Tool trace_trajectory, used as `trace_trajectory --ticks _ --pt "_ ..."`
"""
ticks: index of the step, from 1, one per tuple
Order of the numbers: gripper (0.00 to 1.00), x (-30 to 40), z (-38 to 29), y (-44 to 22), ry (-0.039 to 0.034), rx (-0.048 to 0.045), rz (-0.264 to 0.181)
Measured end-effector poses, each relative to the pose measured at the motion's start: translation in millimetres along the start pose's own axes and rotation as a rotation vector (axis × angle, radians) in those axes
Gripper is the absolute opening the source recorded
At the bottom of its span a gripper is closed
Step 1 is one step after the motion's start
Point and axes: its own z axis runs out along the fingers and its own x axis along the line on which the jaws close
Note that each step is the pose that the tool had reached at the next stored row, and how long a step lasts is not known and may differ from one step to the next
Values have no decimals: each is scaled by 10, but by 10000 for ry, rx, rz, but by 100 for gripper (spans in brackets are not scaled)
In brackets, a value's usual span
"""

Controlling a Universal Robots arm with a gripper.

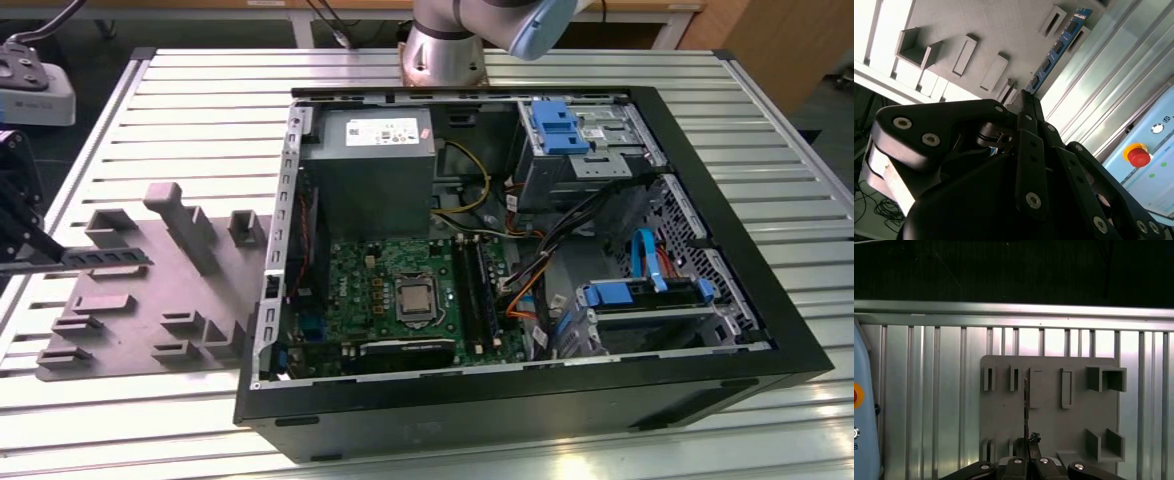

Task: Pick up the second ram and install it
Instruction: 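Pick up the second ram and move it above second insertion slot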

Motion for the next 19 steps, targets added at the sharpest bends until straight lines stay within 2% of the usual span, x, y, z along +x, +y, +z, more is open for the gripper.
trace_trajectory --ticks 19 --pt "11 -6 -132 -1 -24 21 0"
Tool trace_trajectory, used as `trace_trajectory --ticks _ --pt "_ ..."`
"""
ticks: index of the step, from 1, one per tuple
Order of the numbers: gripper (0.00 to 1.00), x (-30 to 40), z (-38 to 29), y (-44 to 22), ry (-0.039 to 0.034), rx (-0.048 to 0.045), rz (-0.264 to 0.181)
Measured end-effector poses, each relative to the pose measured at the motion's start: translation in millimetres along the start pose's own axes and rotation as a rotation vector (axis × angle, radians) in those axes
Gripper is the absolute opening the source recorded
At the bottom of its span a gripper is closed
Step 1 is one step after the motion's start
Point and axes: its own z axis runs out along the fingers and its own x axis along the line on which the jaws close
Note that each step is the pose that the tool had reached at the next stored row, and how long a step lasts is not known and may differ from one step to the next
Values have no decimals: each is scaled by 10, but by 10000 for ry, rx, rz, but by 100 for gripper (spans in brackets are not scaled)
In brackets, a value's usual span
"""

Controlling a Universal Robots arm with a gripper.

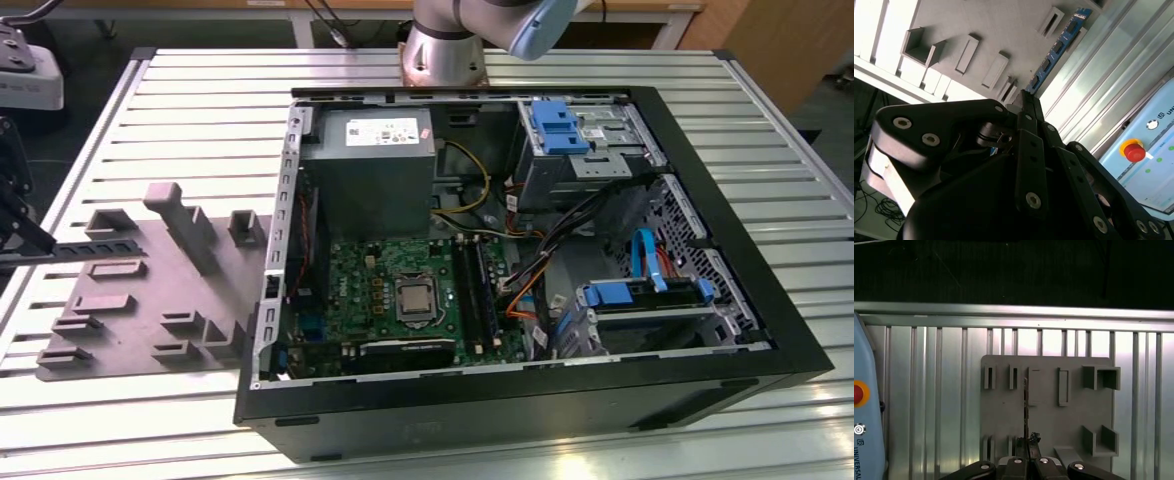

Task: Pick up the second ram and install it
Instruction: 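Pick up the second ram and move it above second insertion slot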

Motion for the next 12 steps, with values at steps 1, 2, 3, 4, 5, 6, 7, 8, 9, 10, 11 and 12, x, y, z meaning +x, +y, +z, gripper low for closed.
trace_trajectory --ticks 1,2,3,4,5,6,7,8,9,10,11,12 --pt "11 0 -8 -1 -4 0 -2" --pt "11 0 -16 -1 -7 2 -1" --pt "11 -1 -25 0 -10 2 -1" --pt "11 -1 -34 0 -13 2 0" --pt "11 -2 -41 0 -16 4 -1" --pt "11 -2 -49 -1 -18 5 -1" --pt "11 -2 -58 -1 -20 4 -1" --pt "11 -2 -67 -1 -21 5 -1" --pt "11 -3 -74 -1 -24 6 -1" --pt "11 -3 -82 -1 -26 7 -1" --pt "11 -4 -90 -1 -27 7 -1" --pt "11 -4 -97 -1 -29 9 -1"
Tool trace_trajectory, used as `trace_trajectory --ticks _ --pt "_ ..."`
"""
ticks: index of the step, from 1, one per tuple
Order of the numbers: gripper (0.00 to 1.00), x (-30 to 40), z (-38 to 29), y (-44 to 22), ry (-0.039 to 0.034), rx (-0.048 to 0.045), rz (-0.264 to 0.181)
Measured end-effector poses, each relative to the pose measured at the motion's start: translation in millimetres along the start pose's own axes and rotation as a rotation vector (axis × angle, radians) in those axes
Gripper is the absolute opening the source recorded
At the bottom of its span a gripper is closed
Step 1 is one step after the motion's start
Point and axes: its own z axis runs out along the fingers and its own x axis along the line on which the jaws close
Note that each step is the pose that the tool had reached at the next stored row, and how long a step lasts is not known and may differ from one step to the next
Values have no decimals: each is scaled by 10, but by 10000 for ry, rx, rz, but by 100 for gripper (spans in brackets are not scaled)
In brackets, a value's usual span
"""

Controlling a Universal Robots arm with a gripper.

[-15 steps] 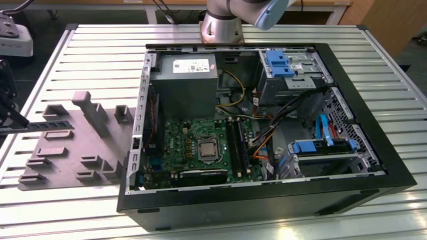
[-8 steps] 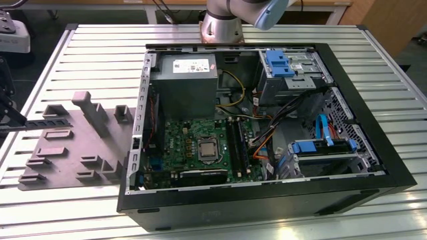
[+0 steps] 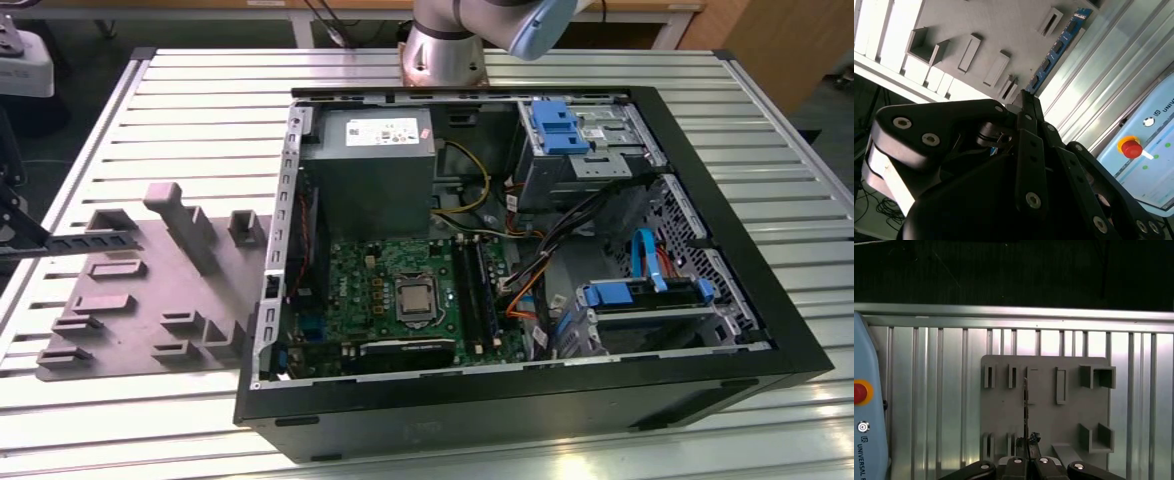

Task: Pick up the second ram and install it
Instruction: 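Pick up the second ram and move it above second insertion slot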

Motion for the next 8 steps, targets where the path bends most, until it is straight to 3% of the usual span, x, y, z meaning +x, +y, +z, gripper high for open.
trace_trajectory --ticks 8 --pt "11 -2 -45 -1 -19 9 -1"
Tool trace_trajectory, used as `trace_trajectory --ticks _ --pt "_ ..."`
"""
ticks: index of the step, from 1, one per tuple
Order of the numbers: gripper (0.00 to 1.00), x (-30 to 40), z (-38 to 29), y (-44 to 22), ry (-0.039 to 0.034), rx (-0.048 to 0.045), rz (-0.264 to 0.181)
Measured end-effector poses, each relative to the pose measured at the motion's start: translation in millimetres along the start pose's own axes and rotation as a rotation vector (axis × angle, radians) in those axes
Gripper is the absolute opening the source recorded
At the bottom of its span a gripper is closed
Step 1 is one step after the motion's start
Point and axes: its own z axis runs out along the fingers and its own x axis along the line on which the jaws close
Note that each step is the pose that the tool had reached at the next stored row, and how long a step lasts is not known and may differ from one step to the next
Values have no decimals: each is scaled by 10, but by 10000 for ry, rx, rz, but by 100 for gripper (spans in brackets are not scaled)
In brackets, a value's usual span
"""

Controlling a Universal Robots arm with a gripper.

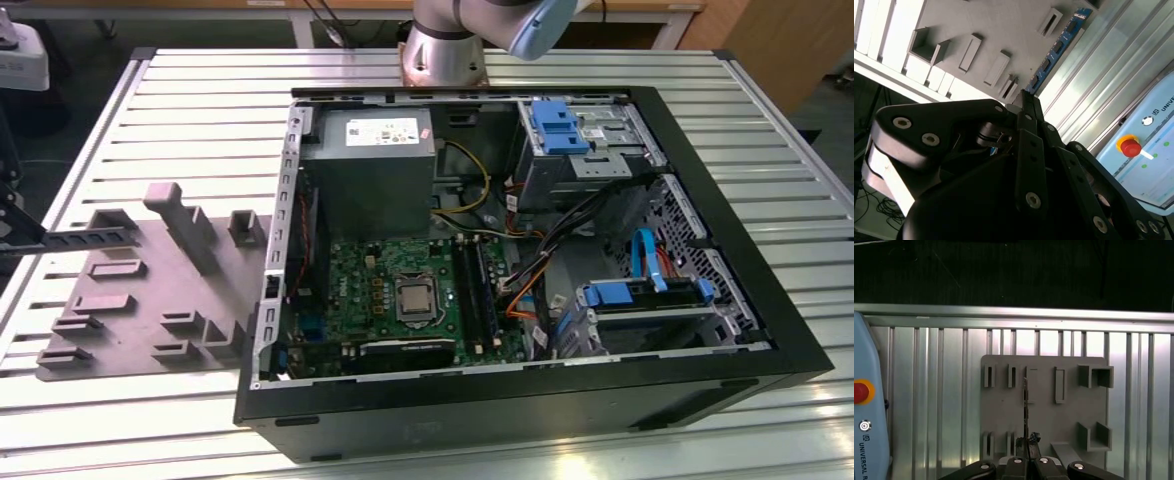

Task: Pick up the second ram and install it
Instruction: 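Pick up the second ram and move it above second insertion slot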

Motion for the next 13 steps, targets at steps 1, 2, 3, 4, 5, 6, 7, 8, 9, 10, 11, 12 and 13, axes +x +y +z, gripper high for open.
trace_trajectory --ticks 1,2,3,4,5,6,7,8,9,10,11,12,13 --pt "11 -1 -5 0 -4 1 0" --pt "11 -1 -11 0 -8 2 0" --pt "11 -1 -16 0 -12 2 0" --pt "11 -2 -21 0 -16 2 1" --pt "11 -2 -26 0 -20 3 -1" --pt "11 -2 -31 0 -23 4 0" --pt "11 -2 -35 0 -27 5 0" --pt "11 -2 -40 0 -29 6 0" --pt "11 -3 -44 0 -32 7 1" --pt "11 -3 -48 0 -34 8 0" --pt "11 -3 -52 0 -36 8 0" --pt "11 -3 -55 0 -37 10 0" --pt "11 -3 -59 0 -38 12 0"
